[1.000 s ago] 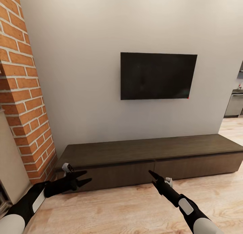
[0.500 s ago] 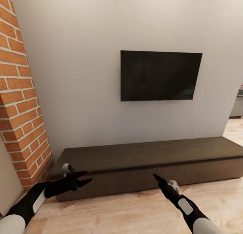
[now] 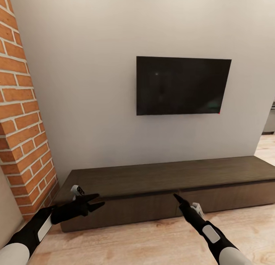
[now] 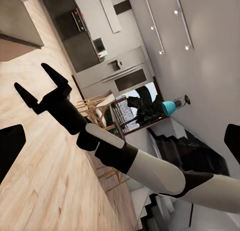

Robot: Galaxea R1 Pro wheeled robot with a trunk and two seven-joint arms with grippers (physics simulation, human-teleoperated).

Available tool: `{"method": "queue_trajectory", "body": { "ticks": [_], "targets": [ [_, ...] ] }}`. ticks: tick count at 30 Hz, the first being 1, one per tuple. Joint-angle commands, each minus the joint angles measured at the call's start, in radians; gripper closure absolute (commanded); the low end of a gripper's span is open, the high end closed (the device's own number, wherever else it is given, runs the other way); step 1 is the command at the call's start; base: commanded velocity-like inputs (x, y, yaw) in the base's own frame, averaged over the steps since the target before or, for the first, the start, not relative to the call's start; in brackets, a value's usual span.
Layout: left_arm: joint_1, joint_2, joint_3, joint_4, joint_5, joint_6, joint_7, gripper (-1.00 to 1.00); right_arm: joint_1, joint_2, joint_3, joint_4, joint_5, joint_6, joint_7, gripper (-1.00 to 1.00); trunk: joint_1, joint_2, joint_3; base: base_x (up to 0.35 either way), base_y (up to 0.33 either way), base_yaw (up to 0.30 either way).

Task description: Place each of the two pumpkins and all three candles from the living room inside a cabinet in the living room (use any cabinet), then make sure every cabinet is closed, and position the cauldron so it is next to a table in the living room.

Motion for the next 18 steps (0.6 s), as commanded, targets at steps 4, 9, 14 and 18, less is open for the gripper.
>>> {"method": "queue_trajectory", "body": {
  "ticks": [4, 9, 14, 18],
  "targets": [
    [-0.001, 0.0, -0.003, 0.0, 0.002, 0.011, -0.004, -1.0, -0.001, 0.0, -0.002, 0.001, -0.056, 0.046, 0.027, -1.0, 0.0, -0.001, -0.001, 0.127, 0.0, 0.0],
    [-0.001, 0.0, -0.003, 0.0, 0.003, 0.01, -0.004, -1.0, -0.001, 0.0, -0.002, 0.002, -0.07, 0.063, 0.033, -1.0, 0.0, -0.001, -0.001, 0.108, 0.0, 0.0],
    [-0.001, 0.0, -0.003, 0.0, 0.002, 0.009, -0.004, -1.0, -0.001, 0.0, -0.002, 0.003, -0.073, 0.062, 0.034, -1.0, 0.0, -0.001, -0.001, 0.168, 0.0, 0.0],
    [0.0, 0.003, -0.003, 0.0, 0.006, 0.009, -0.004, -1.0, -0.001, 0.0, -0.002, 0.007, -0.073, 0.064, 0.035, -1.0, 0.0, -0.001, -0.001, 0.022, 0.0, 0.0]
  ]
}}
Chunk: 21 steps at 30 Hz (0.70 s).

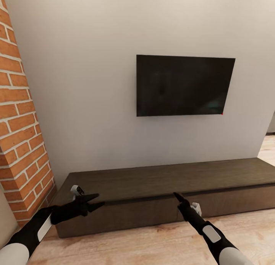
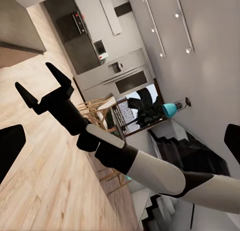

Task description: Place each of the two pumpkins and all three candles from the living room inside a cabinet in the living room (use any cabinet), then make sure every cabinet is closed, and position the cauldron so it is next to a table in the living room.

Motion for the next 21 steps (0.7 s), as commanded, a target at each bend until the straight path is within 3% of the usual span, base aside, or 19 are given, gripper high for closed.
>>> {"method": "queue_trajectory", "body": {
  "ticks": [1, 21],
  "targets": [
    [0.0, 0.001, -0.003, 0.0, 0.003, 0.011, -0.004, -1.0, -0.001, 0.0, -0.003, 0.007, -0.007, 0.01, 0.002, -1.0, 0.0, -0.001, -0.001, 0.007, 0.0, 0.0],
    [0.0, -0.001, -0.003, 0.0, 0.005, 0.011, -0.004, -1.0, 0.0, 0.0, -0.003, 0.038, -0.032, 0.013, 0.128, -1.0, 0.073, -0.134, -0.061, 0.001, 0.0, 0.0]
  ]
}}
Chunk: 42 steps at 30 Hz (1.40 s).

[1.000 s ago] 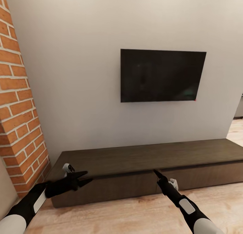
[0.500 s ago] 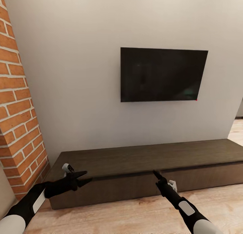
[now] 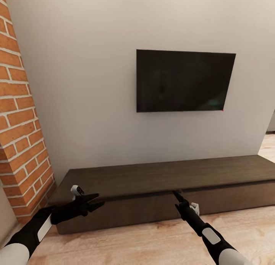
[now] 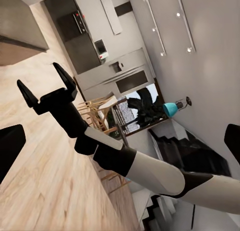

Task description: Place each of the two pumpkins and all three candles from the living room inside a cabinet in the living room (use any cabinet), then make sure every cabinet is closed, and position the cauldron so it is next to a table in the living room.

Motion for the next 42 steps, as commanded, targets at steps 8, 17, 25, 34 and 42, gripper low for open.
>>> {"method": "queue_trajectory", "body": {
  "ticks": [8, 17, 25, 34, 42],
  "targets": [
    [-0.001, 0.0, -0.003, -0.001, 0.003, 0.011, -0.004, -1.0, -0.001, 0.0, -0.002, 0.0, -0.009, 0.009, 0.01, -1.0, 0.031, -0.057, -0.026, 0.0, 0.0, 0.0],
    [-0.001, -0.001, -0.003, -0.002, 0.003, 0.011, -0.004, -1.0, -0.001, -0.002, -0.002, 0.002, -0.022, 0.011, 0.032, -1.0, 0.065, -0.12, -0.054, 0.0, 0.0, 0.0],
    [-0.001, -0.001, -0.003, -0.001, 0.003, 0.011, -0.004, -1.0, -0.001, -0.037, -0.001, 0.06, -0.046, 0.049, 0.16, -1.0, 0.096, -0.176, -0.079, 0.0, 0.0, 0.0],
    [-0.001, -0.002, -0.003, -0.001, 0.003, 0.011, -0.004, -1.0, -0.001, -0.041, -0.001, 0.065, -0.048, 0.053, 0.167, -1.0, 0.13, -0.239, -0.108, 0.0, 0.0, 0.0],
    [-0.001, -0.004, -0.003, 0.0, 0.002, 0.011, -0.004, -1.0, -0.001, -0.044, -0.001, 0.065, -0.048, 0.048, 0.16, -1.0, 0.161, -0.295, -0.133, 0.0, 0.0, 0.0]
  ]
}}
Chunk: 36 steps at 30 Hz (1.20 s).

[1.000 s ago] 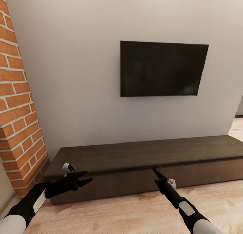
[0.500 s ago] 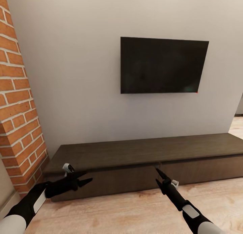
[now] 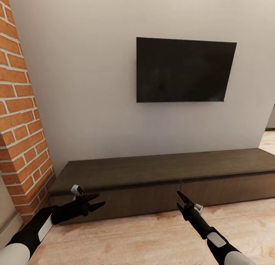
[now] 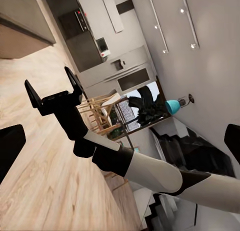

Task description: Place each of the two pumpkins and all three candles from the living room inside a cabinet in the living room (use any cabinet), then make sure every cabinet is closed, and position the cauldron so it is next to a table in the living room.

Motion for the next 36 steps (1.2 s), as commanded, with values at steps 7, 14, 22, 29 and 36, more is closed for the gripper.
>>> {"method": "queue_trajectory", "body": {
  "ticks": [7, 14, 22, 29, 36],
  "targets": [
    [-0.001, 0.001, -0.003, 0.0, 0.003, 0.011, -0.004, -1.0, -0.001, -0.001, 0.001, 0.002, -0.011, 0.001, -0.003, -1.0, 0.027, -0.05, -0.023, 0.0, 0.0, 0.0],
    [-0.001, 0.002, -0.003, 0.0, 0.002, 0.011, -0.004, -1.0, -0.001, -0.001, 0.0, 0.002, -0.012, 0.0, -0.004, -1.0, 0.054, -0.099, -0.045, 0.0, 0.0, 0.0],
    [-0.001, 0.002, -0.003, 0.0, 0.003, 0.011, -0.004, -1.0, -0.001, -0.001, 0.0, 0.002, -0.013, 0.0, -0.004, -1.0, 0.084, -0.155, -0.07, 0.0, 0.0, 0.0],
    [-0.001, 0.002, -0.003, -0.006, 0.003, 0.011, -0.004, -1.0, -0.001, -0.002, 0.0, 0.003, -0.012, 0.0, -0.005, -1.0, 0.094, -0.17, -0.096, 0.0, 0.0, 0.0],
    [0.027, 0.01, -0.002, -0.211, 0.006, 0.032, -0.004, -1.0, -0.001, -0.001, 0.0, 0.003, -0.012, -0.001, -0.01, -1.0, 0.095, -0.17, -0.1, 0.0, 0.0, 0.0]
  ]
}}
